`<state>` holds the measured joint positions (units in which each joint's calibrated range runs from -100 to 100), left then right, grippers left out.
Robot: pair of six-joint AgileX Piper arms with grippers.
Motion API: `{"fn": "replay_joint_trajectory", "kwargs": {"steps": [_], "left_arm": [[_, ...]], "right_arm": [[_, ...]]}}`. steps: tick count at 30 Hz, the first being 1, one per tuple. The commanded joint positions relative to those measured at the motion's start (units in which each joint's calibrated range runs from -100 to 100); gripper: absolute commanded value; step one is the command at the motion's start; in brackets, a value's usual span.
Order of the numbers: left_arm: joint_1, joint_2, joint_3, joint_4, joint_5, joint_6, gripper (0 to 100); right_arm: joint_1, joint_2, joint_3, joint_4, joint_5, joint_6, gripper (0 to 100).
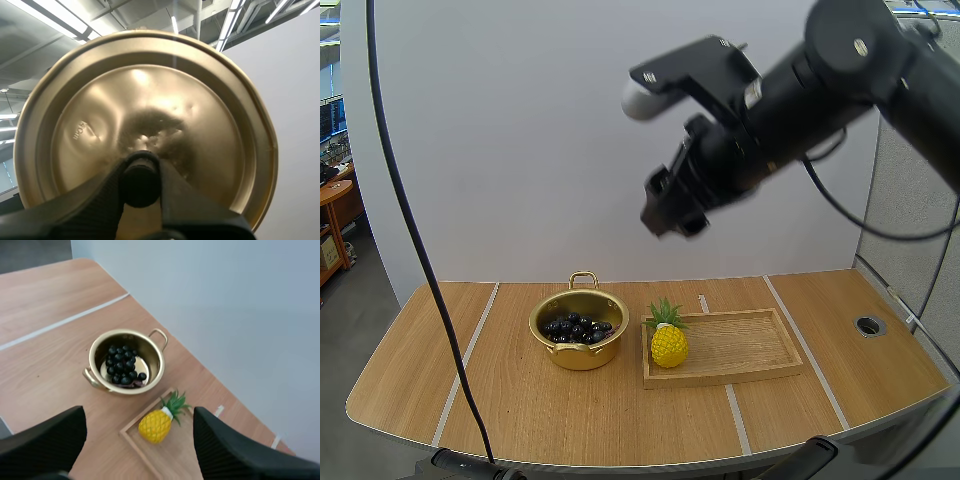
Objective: Open the pot, put the grape inside, and close it
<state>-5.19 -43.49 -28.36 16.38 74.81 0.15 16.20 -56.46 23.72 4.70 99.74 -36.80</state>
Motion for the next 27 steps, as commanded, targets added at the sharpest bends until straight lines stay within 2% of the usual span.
{"fn": "replay_joint_trajectory", "kwargs": {"steps": [1,8,9,11,12,13,14,27], "left_arm": [[-0.11,-0.3,-0.2,0.4,-2.0,-0.4,0],[-0.11,-0.3,-0.2,0.4,-4.8,-0.4,0],[-0.11,-0.3,-0.2,0.4,-5.6,-0.4,0],[-0.11,-0.3,-0.2,0.4,-6.8,-0.4,0],[-0.11,-0.3,-0.2,0.4,-7.2,-0.4,0],[-0.11,-0.3,-0.2,0.4,-7.3,-0.4,0],[-0.11,-0.3,-0.2,0.4,-7.3,-0.4,0],[-0.11,-0.4,-0.2,0.4,-6.6,-0.4,0]], "right_arm": [[-1.9,-7.1,11.1,1.3,0.3,0.7,100],[-2.9,-13.9,19.3,1.5,0.3,1.1,100],[-3.0,-14.7,19.8,1.2,0.3,1.4,96],[-3.2,-16.1,20.3,0.7,0.3,2.3,52],[-3.1,-16.5,20.3,0.4,0.3,2.8,34],[-3.1,-17.1,20.3,0.0,0.3,2.9,9],[-3.1,-17.7,20.3,-0.2,0.3,2.9,0],[-3.1,-21.0,20.3,-1.3,0.3,4.1,0]]}}
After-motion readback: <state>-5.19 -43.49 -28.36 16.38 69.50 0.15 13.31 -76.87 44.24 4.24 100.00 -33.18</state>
